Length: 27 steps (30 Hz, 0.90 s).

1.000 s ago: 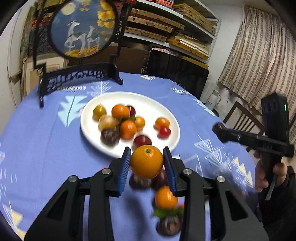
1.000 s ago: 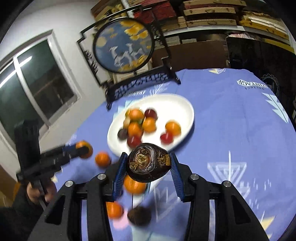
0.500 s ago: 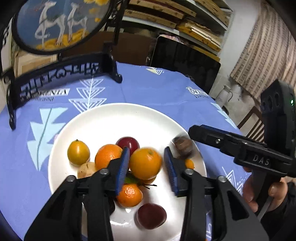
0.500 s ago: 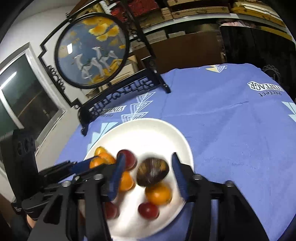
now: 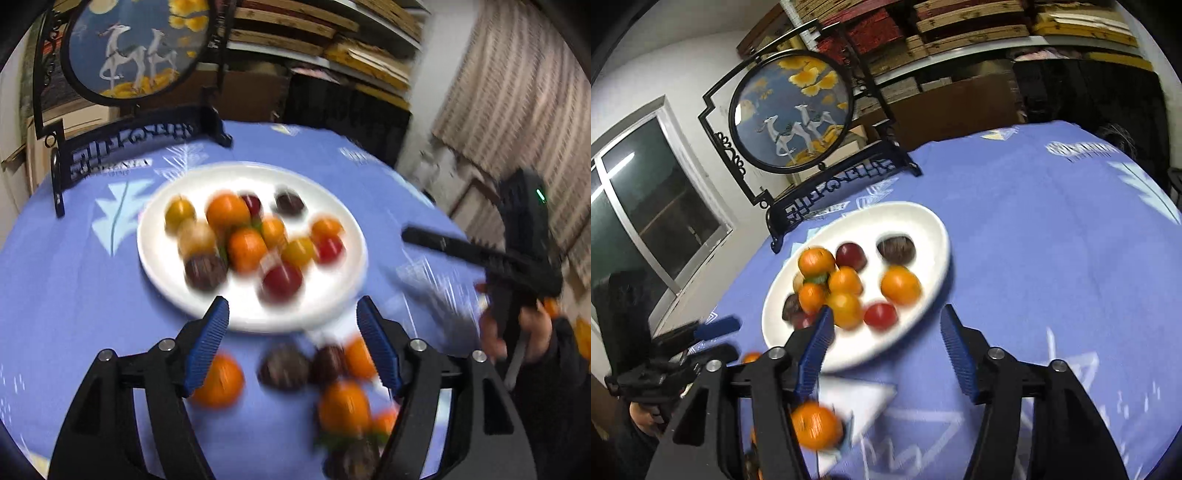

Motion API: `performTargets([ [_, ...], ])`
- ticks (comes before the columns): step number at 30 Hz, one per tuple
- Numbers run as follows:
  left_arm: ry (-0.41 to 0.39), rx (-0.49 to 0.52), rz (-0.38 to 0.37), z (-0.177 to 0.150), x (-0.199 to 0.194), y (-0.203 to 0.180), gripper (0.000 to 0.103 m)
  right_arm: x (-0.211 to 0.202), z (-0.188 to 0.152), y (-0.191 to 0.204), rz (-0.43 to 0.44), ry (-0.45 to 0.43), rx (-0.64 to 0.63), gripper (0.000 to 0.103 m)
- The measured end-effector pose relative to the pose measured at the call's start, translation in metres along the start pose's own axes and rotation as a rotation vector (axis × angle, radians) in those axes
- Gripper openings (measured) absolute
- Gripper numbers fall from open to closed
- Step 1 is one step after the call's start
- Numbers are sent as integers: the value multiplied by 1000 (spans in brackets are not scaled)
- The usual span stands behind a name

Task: Organize fruits
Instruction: 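Grasp a mangosteen with the left tool while the right tool grasps another mangosteen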

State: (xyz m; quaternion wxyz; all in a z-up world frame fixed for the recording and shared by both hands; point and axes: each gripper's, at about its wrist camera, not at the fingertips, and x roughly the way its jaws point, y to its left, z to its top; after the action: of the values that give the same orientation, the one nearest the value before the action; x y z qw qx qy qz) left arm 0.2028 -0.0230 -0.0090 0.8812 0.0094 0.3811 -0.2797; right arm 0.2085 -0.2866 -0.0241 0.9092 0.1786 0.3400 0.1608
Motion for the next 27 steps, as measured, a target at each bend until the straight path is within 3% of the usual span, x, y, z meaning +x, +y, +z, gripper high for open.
performTargets([
  [3, 16, 67, -1, -35, -15, -15, 70, -16, -18, -10, -12, -13, 30, 65],
  [8, 49, 119, 3, -76, -25, -33, 69, -27, -43, 1, -38, 6, -24, 65],
  [13, 56, 138, 11, -91, -26, -46, 68, -37, -62, 11, -24, 27, -49, 65],
  [15, 69, 146, -2, -94, -24, -49, 54, -42, -67, 12, -24, 21, -55, 65],
  [18, 101, 188, 18, -104, -16, -57, 46, -45, -70, 10, -22, 25, -39, 65],
  [22, 121, 179, 52, -111, -4, -57, 46, -48, -74, 10, -22, 30, -44, 65],
  [27, 79, 155, 50, -109, -12, -54, 40, -48, -81, 21, -6, 63, -103, 65],
])
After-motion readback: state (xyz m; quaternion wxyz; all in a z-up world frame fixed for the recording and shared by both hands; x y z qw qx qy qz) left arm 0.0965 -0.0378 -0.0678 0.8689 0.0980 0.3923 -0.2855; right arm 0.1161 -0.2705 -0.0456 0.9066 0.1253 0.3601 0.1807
